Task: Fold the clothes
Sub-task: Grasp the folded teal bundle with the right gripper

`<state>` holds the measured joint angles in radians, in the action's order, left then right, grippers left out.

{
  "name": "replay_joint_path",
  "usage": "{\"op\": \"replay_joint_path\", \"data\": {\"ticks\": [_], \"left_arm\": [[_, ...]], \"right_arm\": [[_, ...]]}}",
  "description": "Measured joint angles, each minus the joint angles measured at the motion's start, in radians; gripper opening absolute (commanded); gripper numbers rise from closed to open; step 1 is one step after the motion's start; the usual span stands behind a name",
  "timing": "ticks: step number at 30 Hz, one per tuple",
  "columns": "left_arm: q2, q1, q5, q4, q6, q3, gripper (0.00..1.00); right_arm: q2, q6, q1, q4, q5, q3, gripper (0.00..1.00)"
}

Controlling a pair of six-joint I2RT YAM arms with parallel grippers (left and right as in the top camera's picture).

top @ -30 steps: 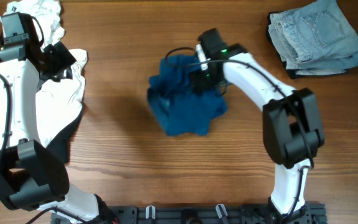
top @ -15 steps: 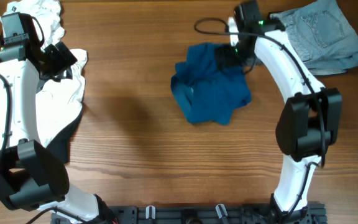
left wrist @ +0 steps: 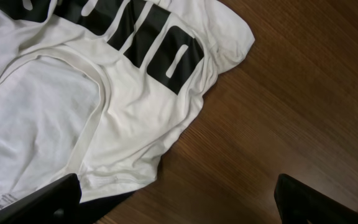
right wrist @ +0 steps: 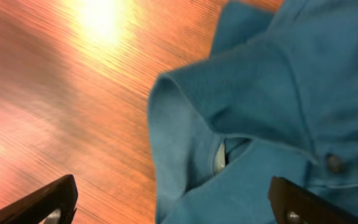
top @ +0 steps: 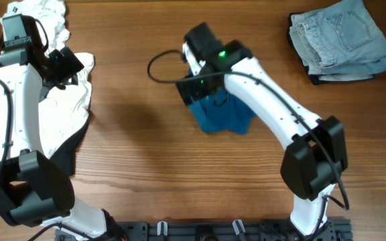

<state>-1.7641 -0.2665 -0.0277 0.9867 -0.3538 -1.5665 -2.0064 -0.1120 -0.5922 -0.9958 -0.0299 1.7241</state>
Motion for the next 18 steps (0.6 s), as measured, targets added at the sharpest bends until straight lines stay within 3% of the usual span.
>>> {"op": "replay_joint_path", "data": {"ticks": [9, 18], "left_arm": [[0.000, 0.000, 0.000, 0.001, 0.000, 0.000, 1.00], [-0.001, 0.000, 0.000, 0.001, 0.000, 0.000, 1.00]], "right_arm": [[0.000, -0.053, 0.000, 0.217, 0.147, -0.237, 0.93], [-0.018, -0.014, 0.000, 0.315, 0.192, -0.257, 0.89]]}}
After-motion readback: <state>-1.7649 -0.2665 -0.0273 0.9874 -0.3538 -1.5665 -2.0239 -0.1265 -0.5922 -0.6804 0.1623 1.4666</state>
